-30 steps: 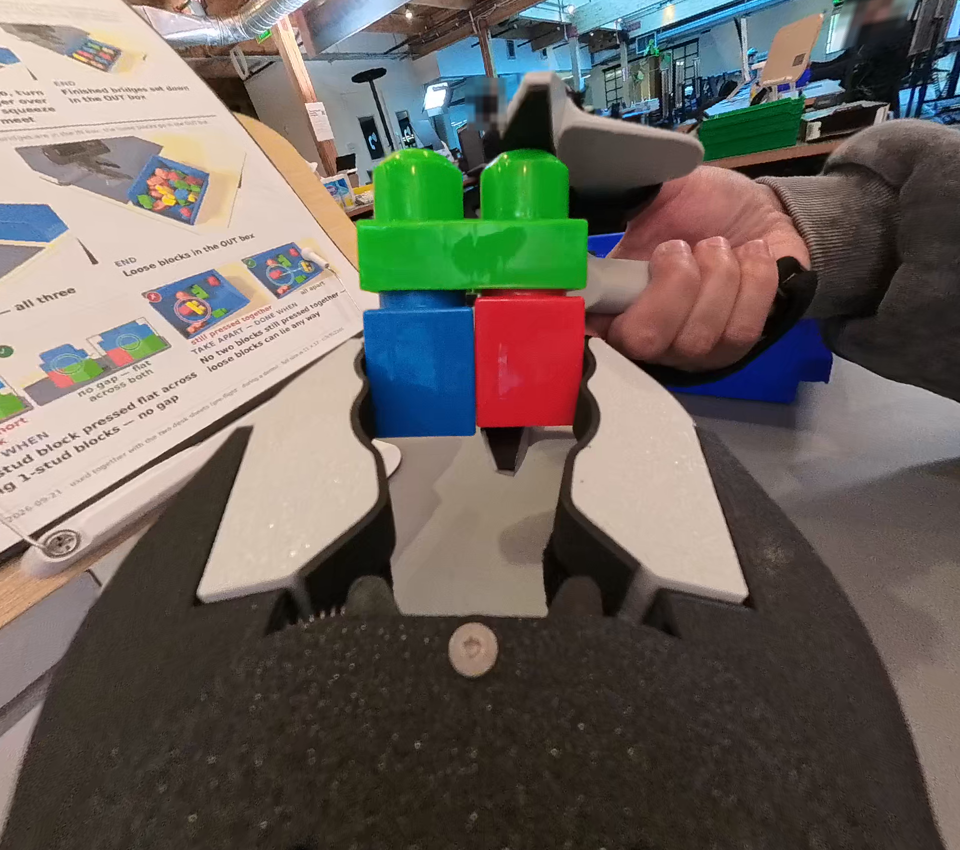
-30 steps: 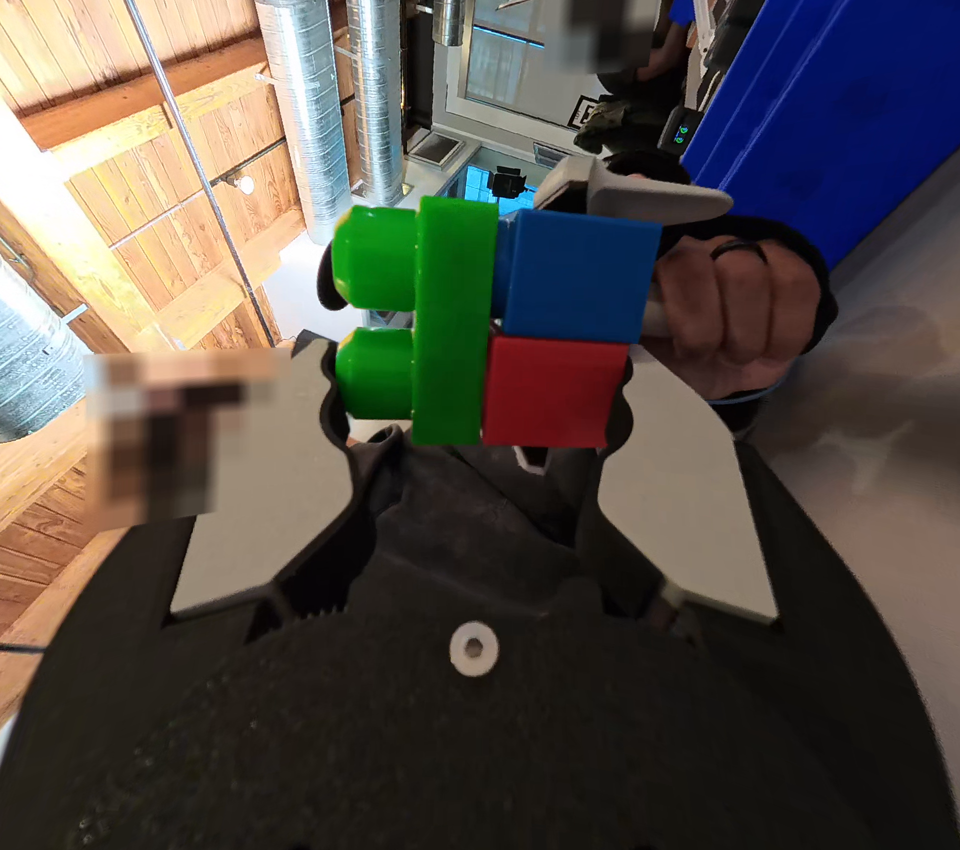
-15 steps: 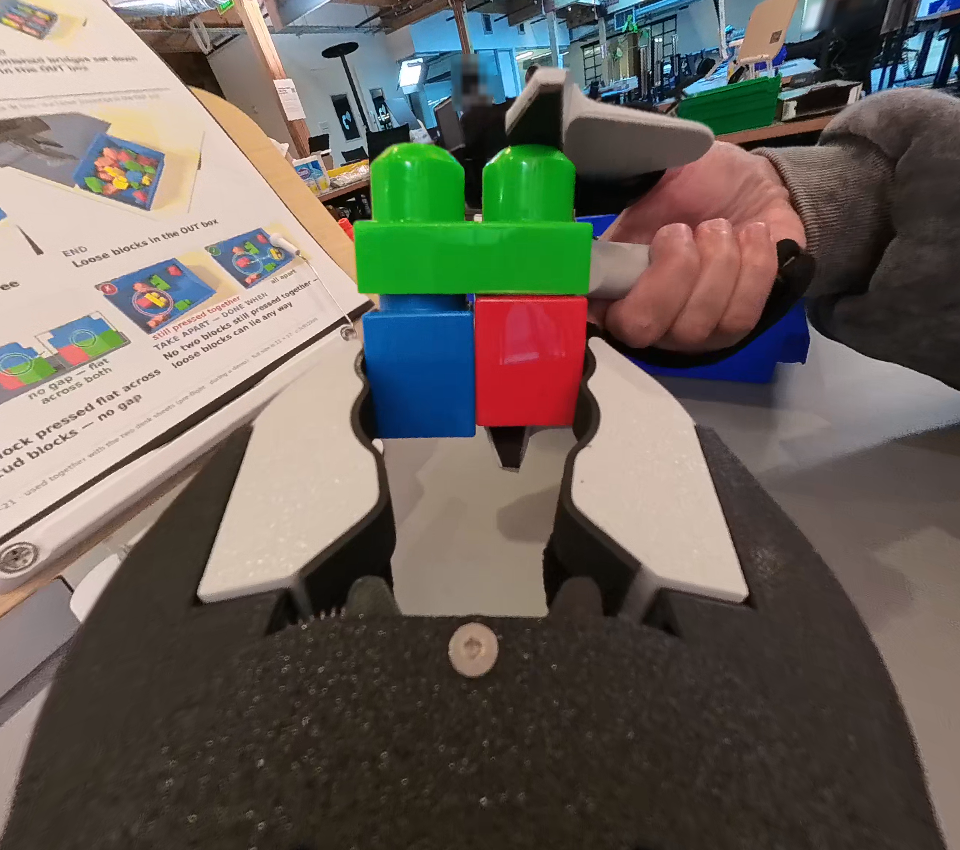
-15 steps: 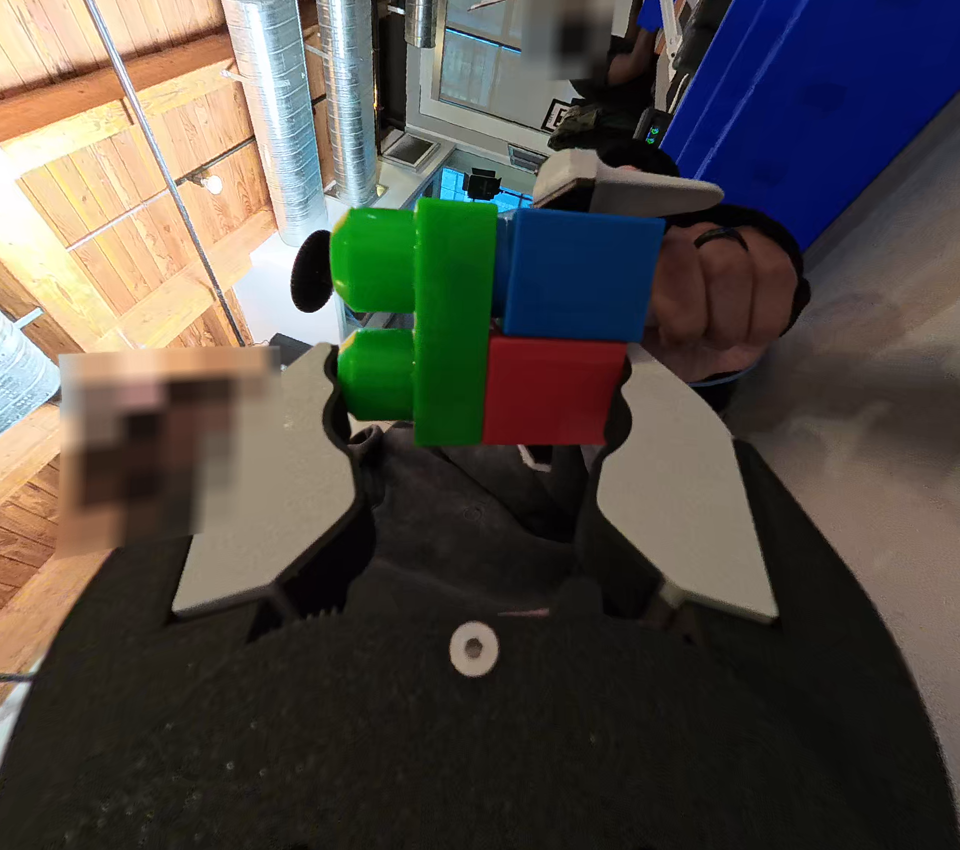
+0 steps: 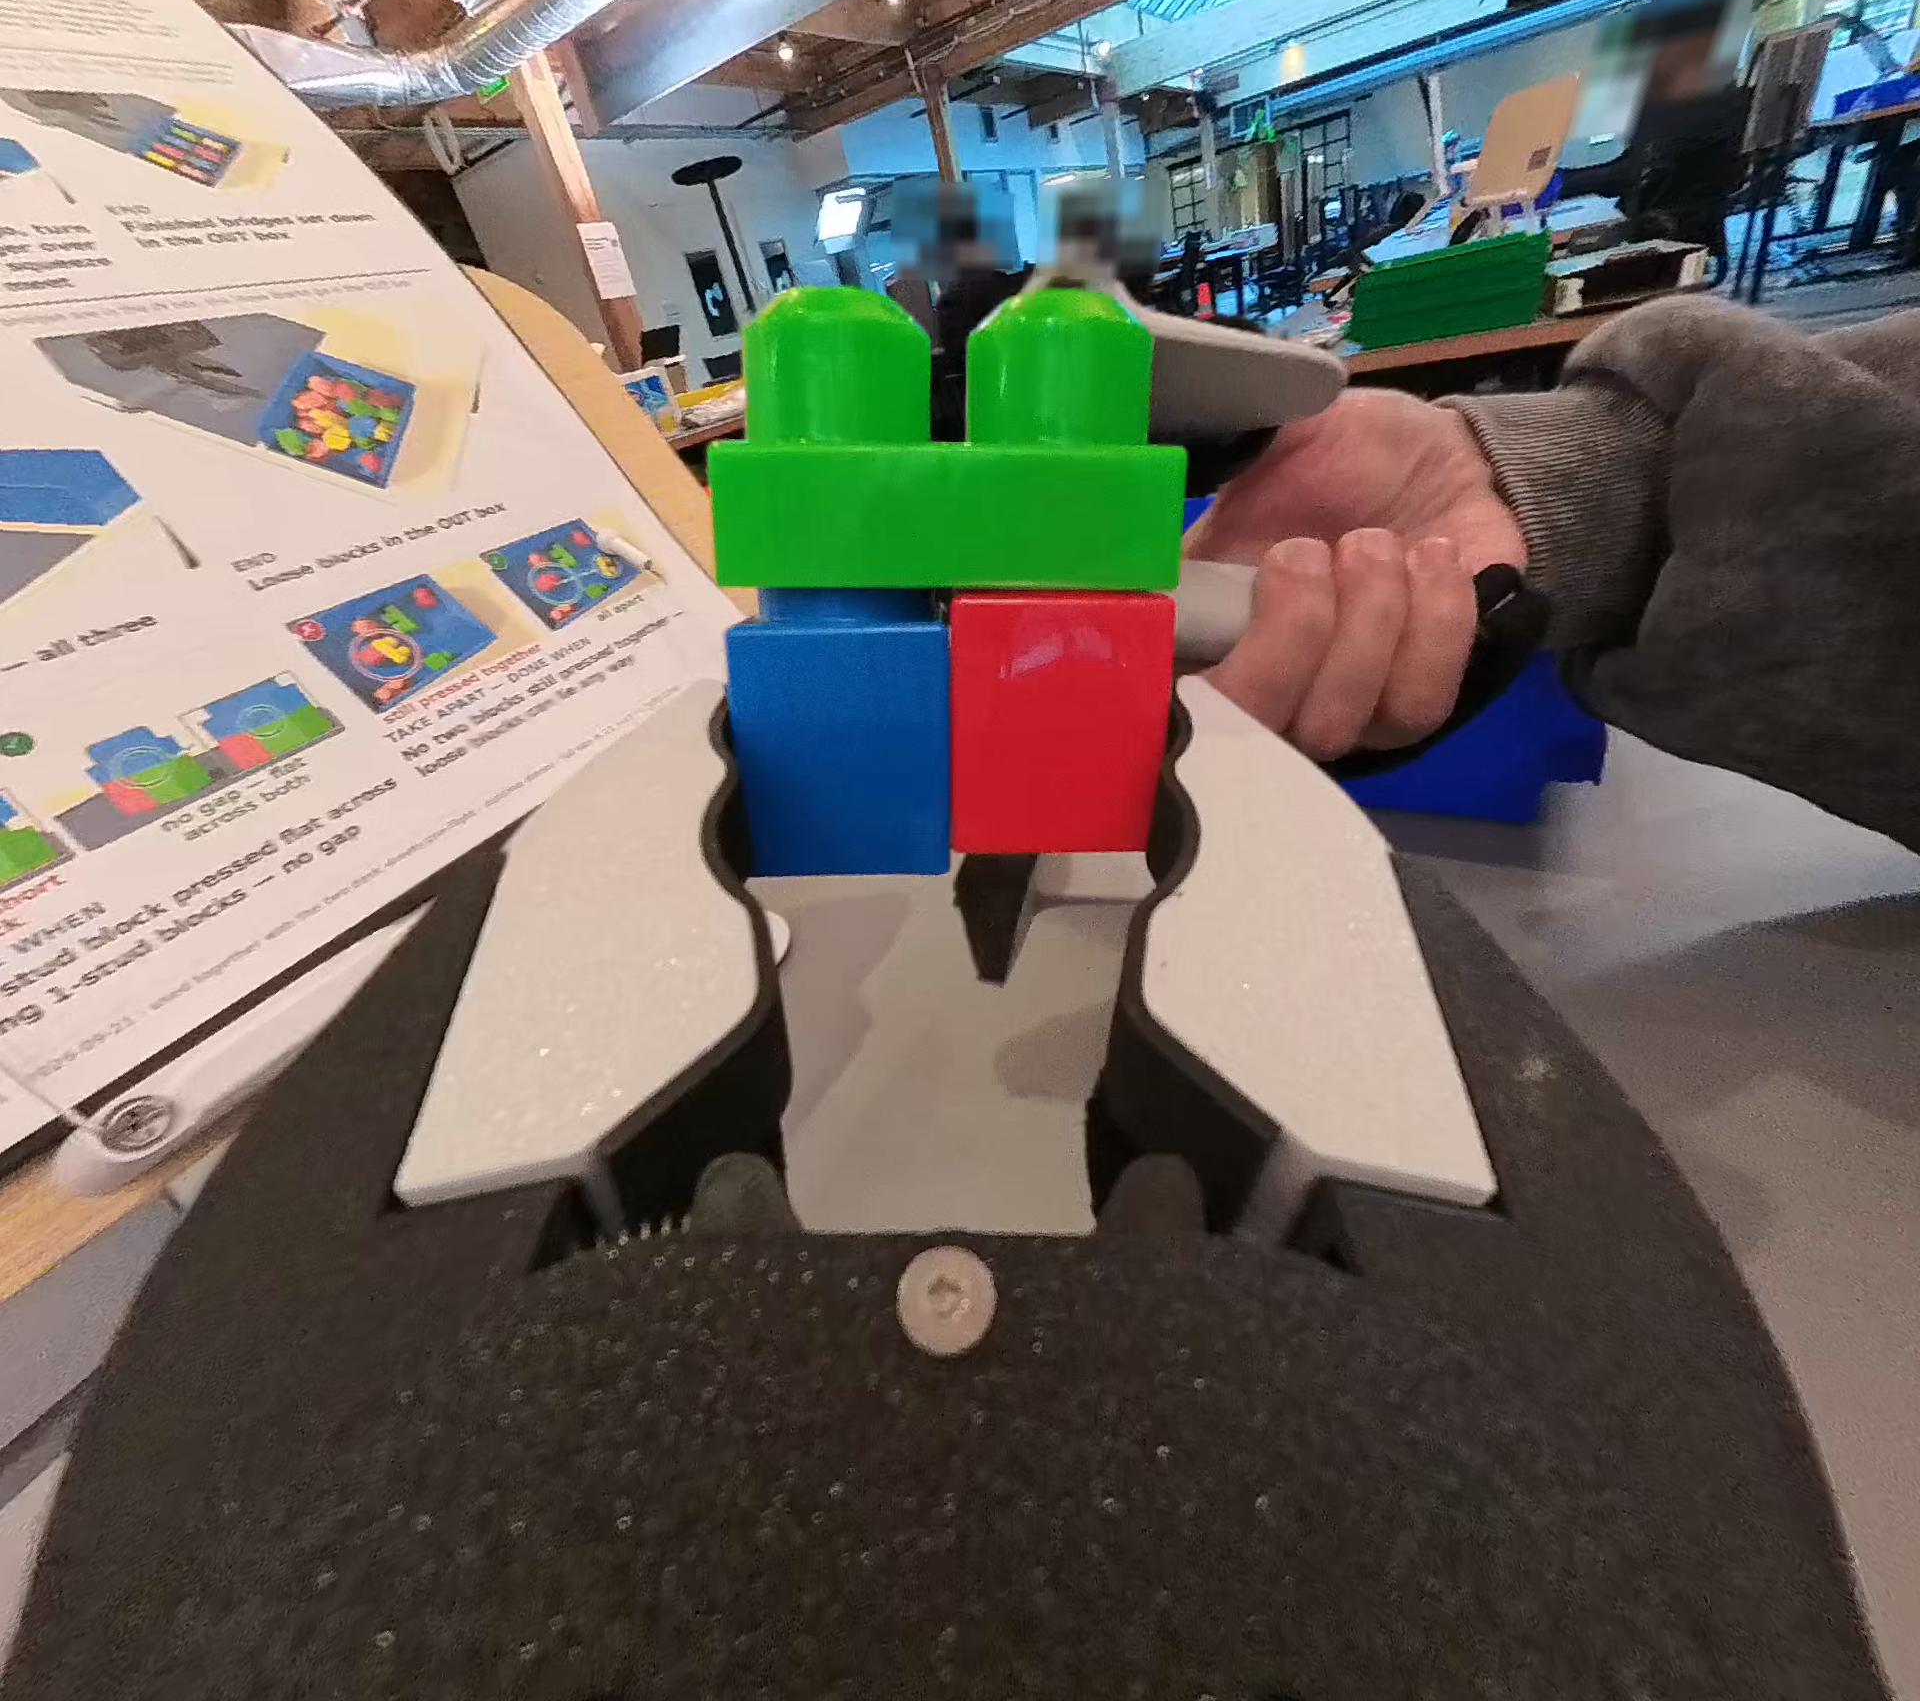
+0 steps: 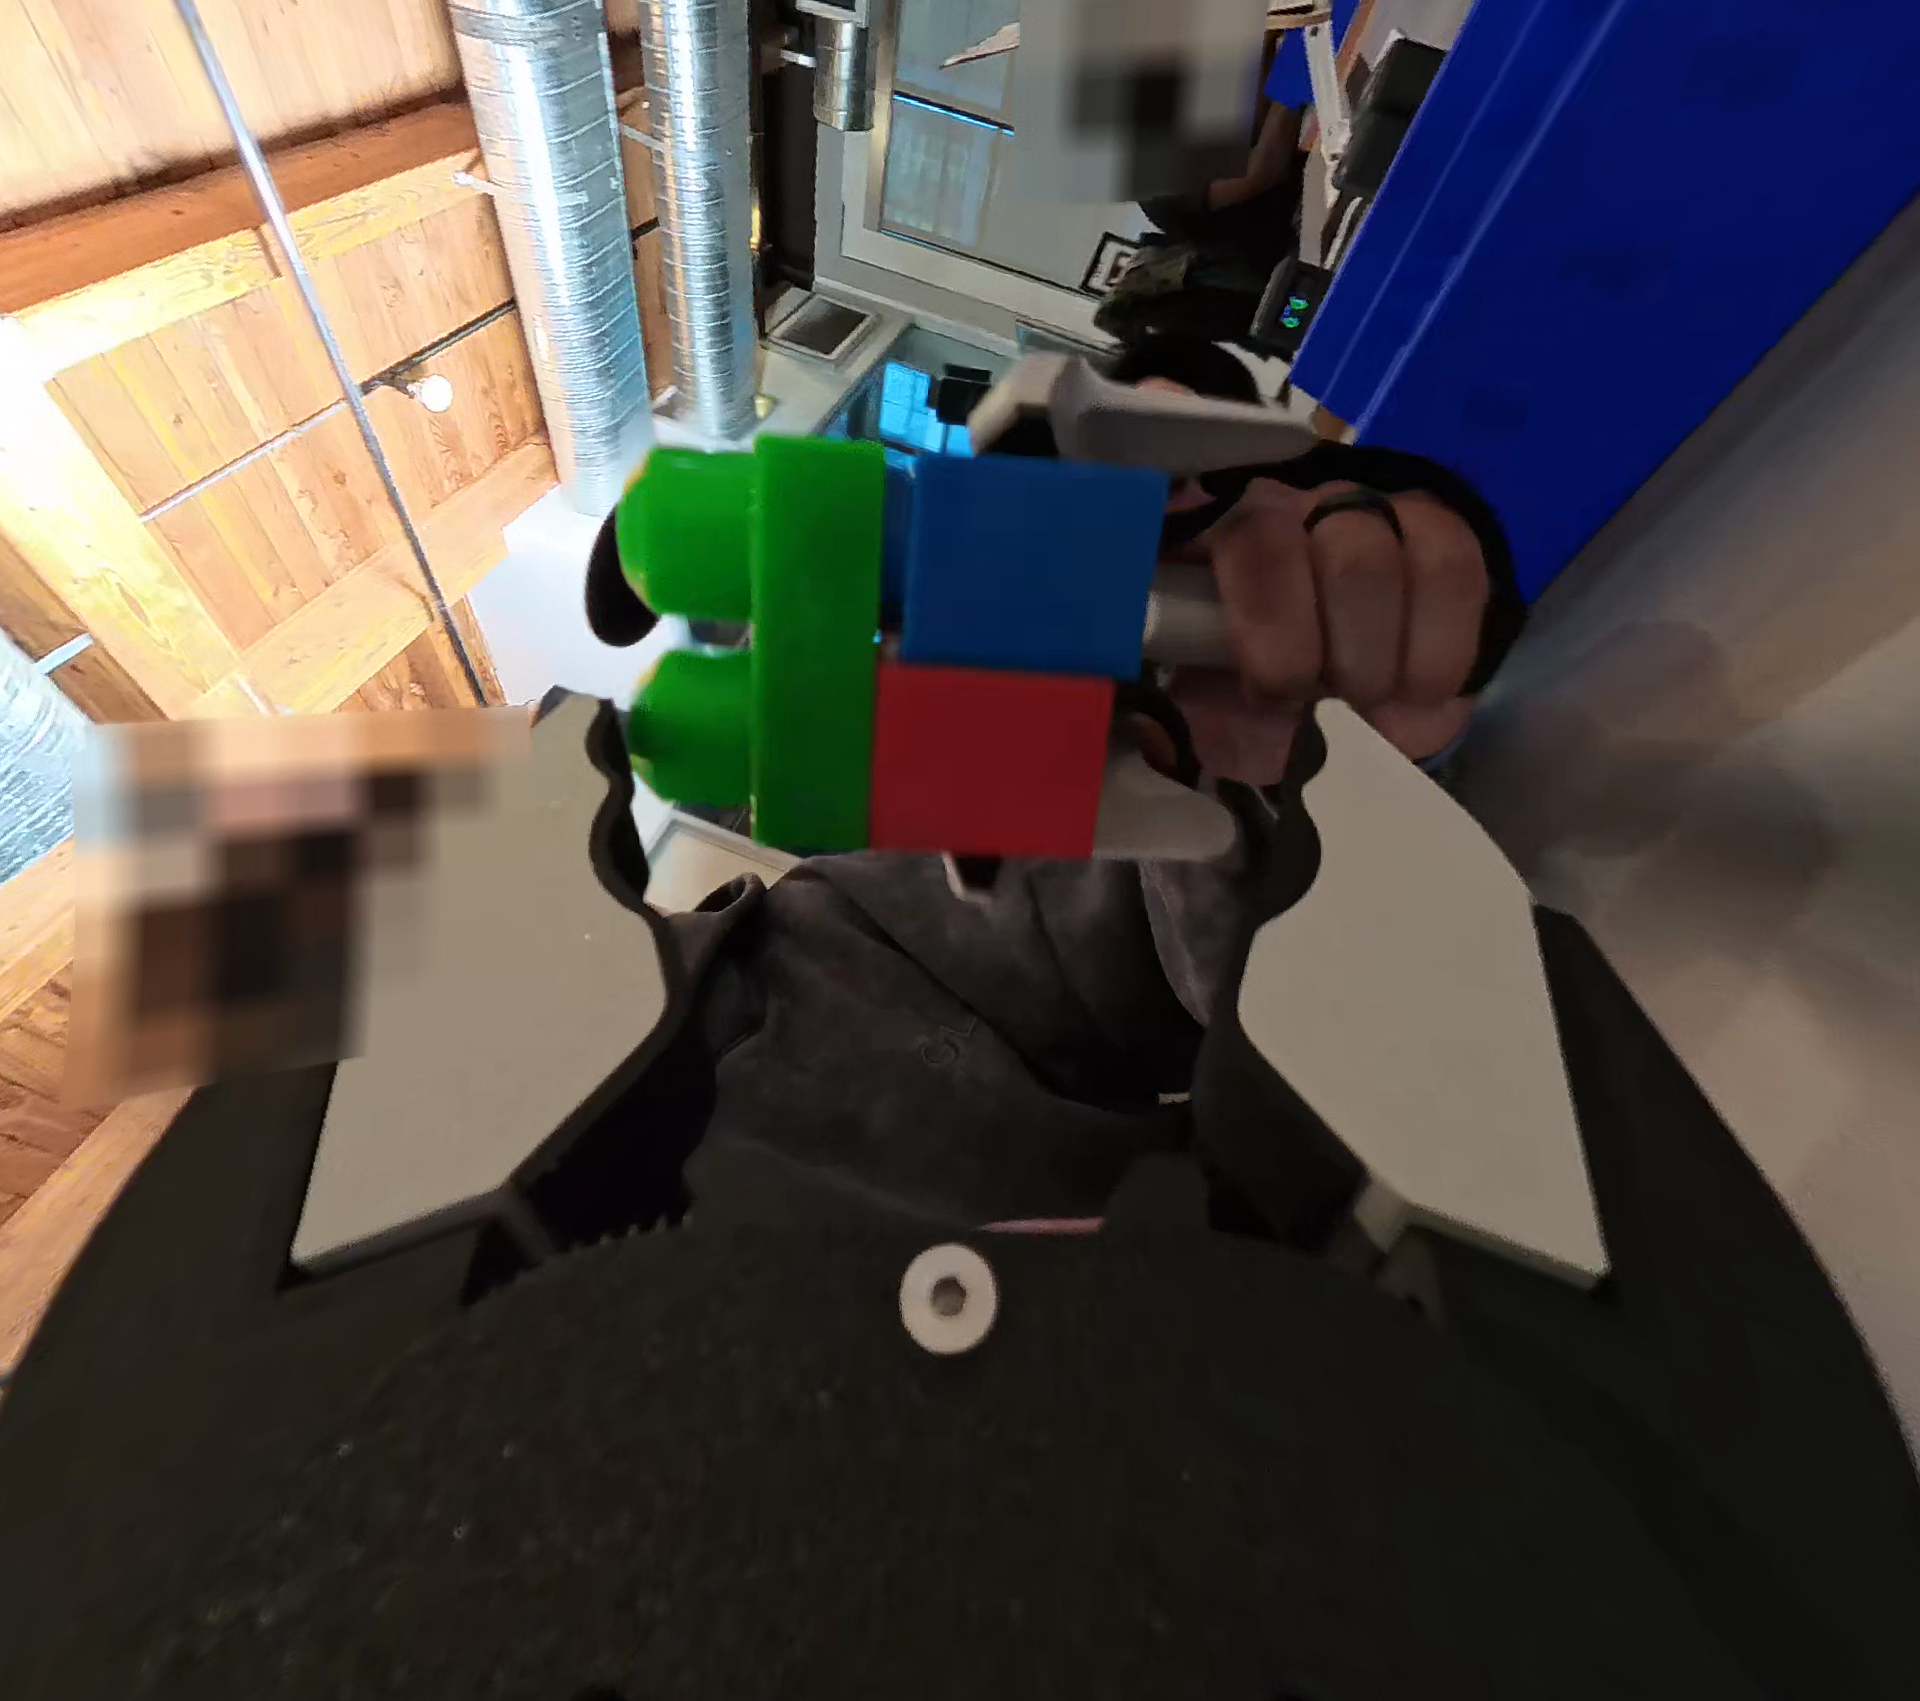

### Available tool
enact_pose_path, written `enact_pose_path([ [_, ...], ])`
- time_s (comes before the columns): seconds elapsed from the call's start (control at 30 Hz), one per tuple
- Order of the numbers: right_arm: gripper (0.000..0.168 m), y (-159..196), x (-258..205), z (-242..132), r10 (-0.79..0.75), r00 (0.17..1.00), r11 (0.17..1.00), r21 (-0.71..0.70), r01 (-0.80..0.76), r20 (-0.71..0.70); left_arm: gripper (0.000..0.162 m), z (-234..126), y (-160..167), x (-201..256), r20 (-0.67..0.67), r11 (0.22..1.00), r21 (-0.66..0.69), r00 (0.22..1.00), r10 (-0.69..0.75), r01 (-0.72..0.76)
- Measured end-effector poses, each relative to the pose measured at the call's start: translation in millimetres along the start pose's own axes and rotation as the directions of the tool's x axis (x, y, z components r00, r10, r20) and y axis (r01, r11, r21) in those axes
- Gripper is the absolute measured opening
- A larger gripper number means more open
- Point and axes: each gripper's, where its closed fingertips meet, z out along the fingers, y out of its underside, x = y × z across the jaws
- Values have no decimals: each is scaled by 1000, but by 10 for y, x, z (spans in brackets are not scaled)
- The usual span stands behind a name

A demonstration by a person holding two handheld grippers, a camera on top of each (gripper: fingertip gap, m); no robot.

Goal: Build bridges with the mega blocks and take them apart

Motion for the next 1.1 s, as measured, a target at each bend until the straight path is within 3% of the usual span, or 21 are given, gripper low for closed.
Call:
enact_pose_path([
  [0.2,115,20,-62,106,-6,999,999,-53,8,45,74,97,87,271,-88,998,-37,995,54,-58],
  [0.53,102,30,-6,40,6,1000,998,-67,-4,29,74,128,192,279,-87,994,-77,994,72,-79],
  [1.1,101,-52,58,-40,-32,999,999,-9,32,1,74,118,274,198,-73,978,-149,988,138,-147],
])
